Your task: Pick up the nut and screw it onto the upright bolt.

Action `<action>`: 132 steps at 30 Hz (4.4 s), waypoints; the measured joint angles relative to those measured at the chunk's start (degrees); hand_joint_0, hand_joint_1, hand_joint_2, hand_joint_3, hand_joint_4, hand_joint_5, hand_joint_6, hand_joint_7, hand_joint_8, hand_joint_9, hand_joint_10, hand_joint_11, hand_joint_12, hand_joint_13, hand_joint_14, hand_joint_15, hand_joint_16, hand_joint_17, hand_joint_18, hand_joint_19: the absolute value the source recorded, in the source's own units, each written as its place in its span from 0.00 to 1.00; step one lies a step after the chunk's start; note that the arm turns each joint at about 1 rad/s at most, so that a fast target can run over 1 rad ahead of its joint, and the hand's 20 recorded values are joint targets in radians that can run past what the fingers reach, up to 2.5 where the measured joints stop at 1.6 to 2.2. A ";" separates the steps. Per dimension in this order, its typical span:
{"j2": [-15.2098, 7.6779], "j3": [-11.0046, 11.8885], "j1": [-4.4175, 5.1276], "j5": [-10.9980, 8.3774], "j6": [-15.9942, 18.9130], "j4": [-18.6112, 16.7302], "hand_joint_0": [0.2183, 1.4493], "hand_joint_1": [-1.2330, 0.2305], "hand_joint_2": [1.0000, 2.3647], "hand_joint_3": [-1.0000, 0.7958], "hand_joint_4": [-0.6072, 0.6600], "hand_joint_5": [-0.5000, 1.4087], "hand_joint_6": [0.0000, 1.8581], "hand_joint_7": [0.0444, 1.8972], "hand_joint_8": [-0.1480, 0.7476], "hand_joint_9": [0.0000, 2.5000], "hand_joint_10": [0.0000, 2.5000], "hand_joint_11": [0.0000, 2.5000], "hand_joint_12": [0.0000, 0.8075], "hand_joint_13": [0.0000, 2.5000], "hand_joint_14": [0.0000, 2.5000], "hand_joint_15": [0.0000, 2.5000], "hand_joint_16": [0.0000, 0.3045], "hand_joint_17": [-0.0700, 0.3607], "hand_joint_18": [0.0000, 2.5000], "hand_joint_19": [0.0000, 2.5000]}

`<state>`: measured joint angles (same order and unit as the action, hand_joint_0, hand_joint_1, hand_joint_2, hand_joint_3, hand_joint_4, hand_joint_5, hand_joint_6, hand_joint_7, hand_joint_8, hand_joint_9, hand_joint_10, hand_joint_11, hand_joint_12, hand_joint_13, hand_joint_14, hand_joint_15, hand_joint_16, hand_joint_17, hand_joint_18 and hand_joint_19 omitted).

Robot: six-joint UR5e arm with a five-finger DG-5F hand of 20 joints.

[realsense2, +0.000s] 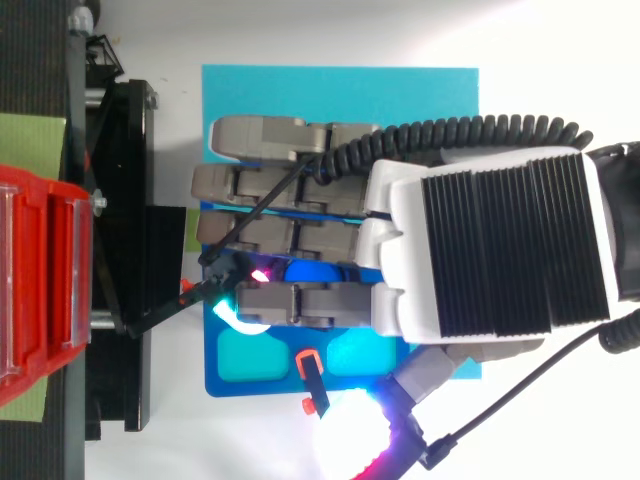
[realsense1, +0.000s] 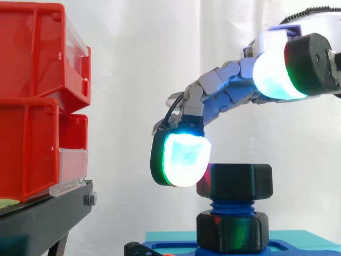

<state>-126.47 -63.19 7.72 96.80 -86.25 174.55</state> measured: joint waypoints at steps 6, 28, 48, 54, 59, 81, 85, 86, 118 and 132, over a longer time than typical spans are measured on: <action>0.00 -0.01 -0.59 0.29 -0.94 0.50 0.24 0.80 0.00 0.28 0.68 0.23 0.27 0.58 0.44 0.19 0.00 0.00 0.42 0.09 0.00 0.00 0.12 0.36 0.00 0.00; 0.04 -0.04 -4.98 3.43 -3.63 1.72 0.27 0.72 0.00 0.28 0.57 0.29 0.30 0.72 0.42 0.40 0.00 0.00 0.27 0.26 0.00 0.00 0.06 0.26 0.12 0.00; 0.06 4.70 -5.18 4.36 -4.58 3.29 0.23 0.80 0.00 0.28 0.63 0.19 0.27 0.33 0.41 0.22 0.00 0.00 0.39 0.12 0.00 0.00 0.12 0.35 0.00 0.00; -0.15 4.84 -4.16 4.35 -4.44 1.54 0.22 0.83 0.00 0.28 0.61 0.20 0.27 0.33 0.39 0.18 0.00 0.00 0.41 0.08 0.00 0.00 0.13 0.36 0.00 0.00; -0.61 4.80 -2.90 4.09 -3.81 1.03 0.23 0.83 0.00 0.28 0.58 0.21 0.27 0.33 0.38 0.17 0.00 0.00 0.41 0.07 0.00 0.00 0.13 0.37 0.00 0.00; -1.94 3.05 -1.10 3.71 -1.10 1.32 0.24 0.80 0.00 0.28 0.68 0.23 0.27 0.54 0.43 0.19 0.00 0.00 0.40 0.09 0.00 0.00 0.12 0.35 0.00 0.00; -1.93 2.42 -1.50 3.90 -1.11 1.06 0.25 0.80 0.00 0.28 0.67 0.24 0.27 0.60 0.45 0.22 0.00 0.00 0.37 0.11 0.00 0.00 0.10 0.32 0.00 0.00; -1.93 2.35 -1.57 3.94 -1.11 1.03 0.25 0.80 0.00 0.28 0.67 0.24 0.27 0.62 0.44 0.22 0.00 0.00 0.37 0.12 0.00 0.00 0.10 0.32 0.00 0.00; -1.91 2.25 -6.53 8.46 -3.40 1.23 0.27 0.73 0.00 0.28 0.60 0.28 0.27 0.79 0.44 0.43 0.00 0.00 0.24 0.26 0.00 0.00 0.04 0.22 0.10 0.00; -1.89 6.84 -6.22 8.50 -4.33 4.75 0.24 0.78 0.00 0.28 0.65 0.21 0.27 0.34 0.40 0.28 0.00 0.00 0.35 0.15 0.00 0.00 0.09 0.31 0.00 0.00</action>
<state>-128.36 -56.35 1.49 105.30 -90.58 179.31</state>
